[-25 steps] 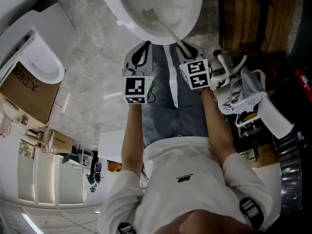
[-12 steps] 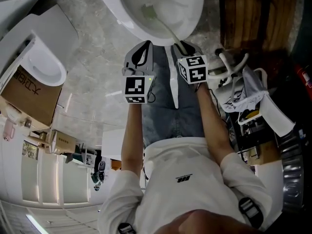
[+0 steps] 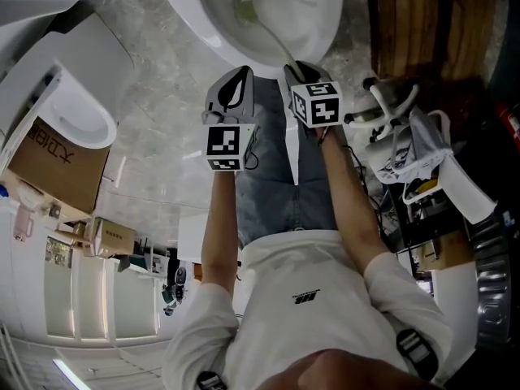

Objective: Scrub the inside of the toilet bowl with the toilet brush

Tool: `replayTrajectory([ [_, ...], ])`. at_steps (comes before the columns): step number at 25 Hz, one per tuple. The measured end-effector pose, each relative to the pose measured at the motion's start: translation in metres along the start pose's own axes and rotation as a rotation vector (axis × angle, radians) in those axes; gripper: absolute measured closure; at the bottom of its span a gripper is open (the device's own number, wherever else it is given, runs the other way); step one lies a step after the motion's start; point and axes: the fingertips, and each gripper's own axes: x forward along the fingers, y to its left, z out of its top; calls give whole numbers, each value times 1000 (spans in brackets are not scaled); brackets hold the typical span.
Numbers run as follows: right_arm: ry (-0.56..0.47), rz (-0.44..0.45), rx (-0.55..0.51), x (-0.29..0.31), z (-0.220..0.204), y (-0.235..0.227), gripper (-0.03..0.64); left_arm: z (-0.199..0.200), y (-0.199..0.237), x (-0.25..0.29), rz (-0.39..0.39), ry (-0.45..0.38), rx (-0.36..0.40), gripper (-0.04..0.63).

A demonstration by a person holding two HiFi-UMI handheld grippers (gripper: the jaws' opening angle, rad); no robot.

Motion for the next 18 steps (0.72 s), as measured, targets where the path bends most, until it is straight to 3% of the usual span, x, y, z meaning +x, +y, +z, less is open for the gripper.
replayTrajectory([
  [8, -32, 4, 42, 9, 20, 10, 526, -2, 13, 11, -6, 26, 21, 584],
  [18, -77, 40, 182, 26, 44, 32, 526, 0, 22, 14, -19, 33, 24, 584],
])
